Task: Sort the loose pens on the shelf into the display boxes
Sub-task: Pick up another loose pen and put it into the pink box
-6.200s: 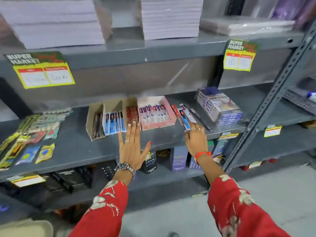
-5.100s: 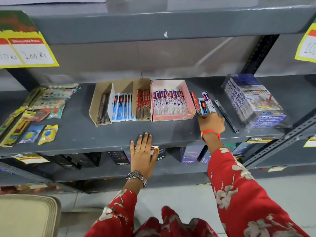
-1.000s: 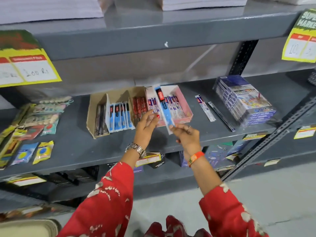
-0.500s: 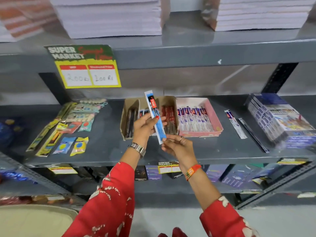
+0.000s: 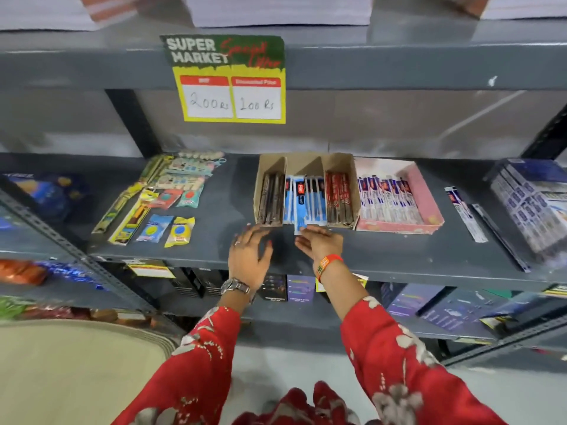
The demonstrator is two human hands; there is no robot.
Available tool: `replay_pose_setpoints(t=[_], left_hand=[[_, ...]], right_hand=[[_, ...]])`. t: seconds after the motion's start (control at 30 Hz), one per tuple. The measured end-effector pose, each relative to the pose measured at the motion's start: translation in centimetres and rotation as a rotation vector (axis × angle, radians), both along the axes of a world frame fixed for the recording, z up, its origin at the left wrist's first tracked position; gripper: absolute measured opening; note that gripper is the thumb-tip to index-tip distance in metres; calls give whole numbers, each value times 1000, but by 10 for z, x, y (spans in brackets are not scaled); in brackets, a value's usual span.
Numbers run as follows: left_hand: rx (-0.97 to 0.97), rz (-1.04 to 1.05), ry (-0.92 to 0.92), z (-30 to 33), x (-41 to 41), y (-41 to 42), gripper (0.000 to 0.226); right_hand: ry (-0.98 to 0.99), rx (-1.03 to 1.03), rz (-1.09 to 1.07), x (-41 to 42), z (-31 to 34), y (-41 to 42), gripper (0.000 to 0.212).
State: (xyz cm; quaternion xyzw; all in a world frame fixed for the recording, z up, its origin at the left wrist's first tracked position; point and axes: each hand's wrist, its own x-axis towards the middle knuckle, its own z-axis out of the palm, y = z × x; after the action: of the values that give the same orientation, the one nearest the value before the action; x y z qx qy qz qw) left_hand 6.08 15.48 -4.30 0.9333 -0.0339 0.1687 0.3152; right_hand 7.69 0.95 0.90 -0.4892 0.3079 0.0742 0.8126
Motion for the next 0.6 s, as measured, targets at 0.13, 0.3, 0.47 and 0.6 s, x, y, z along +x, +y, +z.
replay_pose_setpoints(t=[0.13,0.3,0.47,0.6], left_hand=[[338,17,169,-22,-2,16,57],[389,-2,198,-28,0,17,58],[391,-3,179,-31,0,19,56],[382,5,163,-34,1,19,56]], right_hand=[[43,-94,-46,18,-9,8,35],[42,-270,-90,36,-12,18,33],[1,-463,-43,46,-16,24,7],[-29,-591,8,44,-23,24,8]])
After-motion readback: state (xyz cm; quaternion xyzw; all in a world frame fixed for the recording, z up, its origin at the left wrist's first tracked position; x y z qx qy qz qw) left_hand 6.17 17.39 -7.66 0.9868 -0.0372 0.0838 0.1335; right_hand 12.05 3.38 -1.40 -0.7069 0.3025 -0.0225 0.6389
